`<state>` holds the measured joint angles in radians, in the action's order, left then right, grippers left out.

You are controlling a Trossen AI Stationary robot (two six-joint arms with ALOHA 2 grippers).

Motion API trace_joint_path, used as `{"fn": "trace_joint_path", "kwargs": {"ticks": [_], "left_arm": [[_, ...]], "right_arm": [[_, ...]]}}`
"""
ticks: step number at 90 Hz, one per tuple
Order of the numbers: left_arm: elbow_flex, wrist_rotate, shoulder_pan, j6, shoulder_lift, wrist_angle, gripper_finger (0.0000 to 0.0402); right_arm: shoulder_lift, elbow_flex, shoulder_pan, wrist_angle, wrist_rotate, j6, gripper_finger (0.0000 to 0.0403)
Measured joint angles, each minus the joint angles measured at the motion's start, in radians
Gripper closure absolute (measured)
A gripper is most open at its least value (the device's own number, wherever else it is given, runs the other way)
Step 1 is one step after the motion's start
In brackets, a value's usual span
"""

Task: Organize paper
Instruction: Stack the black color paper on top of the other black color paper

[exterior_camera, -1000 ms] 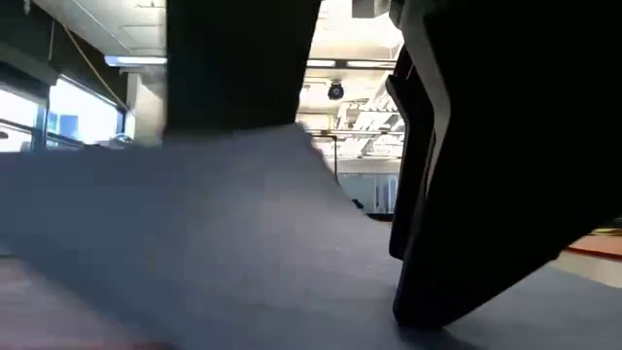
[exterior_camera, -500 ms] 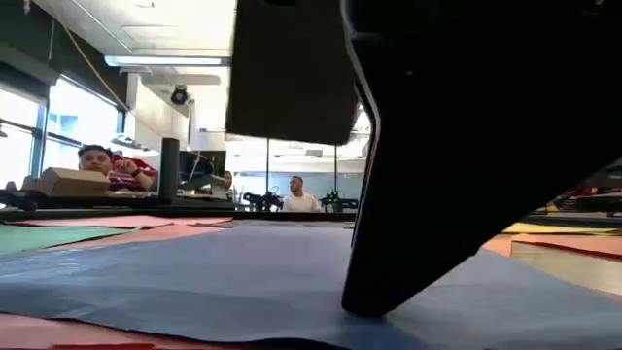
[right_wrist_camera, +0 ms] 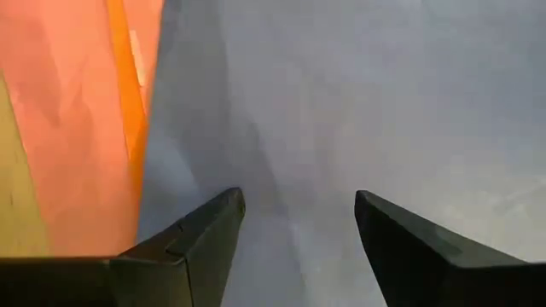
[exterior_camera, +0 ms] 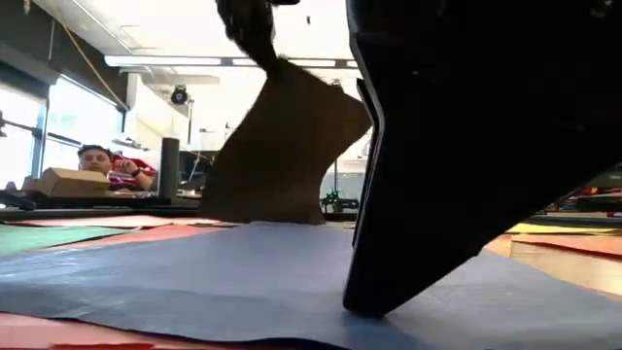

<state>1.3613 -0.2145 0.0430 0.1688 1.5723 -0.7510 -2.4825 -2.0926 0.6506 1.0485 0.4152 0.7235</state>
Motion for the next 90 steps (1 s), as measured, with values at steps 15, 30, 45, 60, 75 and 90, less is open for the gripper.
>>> {"fn": "trace_joint_path", "kwargs": {"ticks": [15, 30, 45, 60, 75, 90], "left_arm": [[-0.213, 0.133, -0.074, 0.031, 0.000, 0.216, 0.0401], [-0.345, 0.101, -0.128, 0.121, 0.000, 0.311, 0.0401], [-0.402, 0.045, -0.121, 0.262, 0.000, 0.365, 0.0401], [-0.395, 0.069, -0.103, 0.367, -0.001, 0.411, 0.0401], [-0.391, 0.066, -0.060, 0.428, -0.002, 0.337, 0.0401], [-0.391, 0.034, 0.034, 0.492, -0.002, 0.248, 0.0401]], "right_arm": [[0.000, 0.000, 0.000, 0.036, 0.003, -0.015, 0.0183], [0.000, 0.000, -0.014, 0.045, -0.005, -0.052, 0.0183], [0.001, 0.000, -0.026, 0.044, -0.029, -0.051, 0.0183], [0.001, -0.001, -0.034, 0.036, -0.060, -0.045, 0.0183], [0.003, -0.002, -0.043, 0.035, -0.103, -0.015, 0.0183], [0.003, -0.002, -0.048, 0.029, -0.108, 0.024, 0.0183]]}}
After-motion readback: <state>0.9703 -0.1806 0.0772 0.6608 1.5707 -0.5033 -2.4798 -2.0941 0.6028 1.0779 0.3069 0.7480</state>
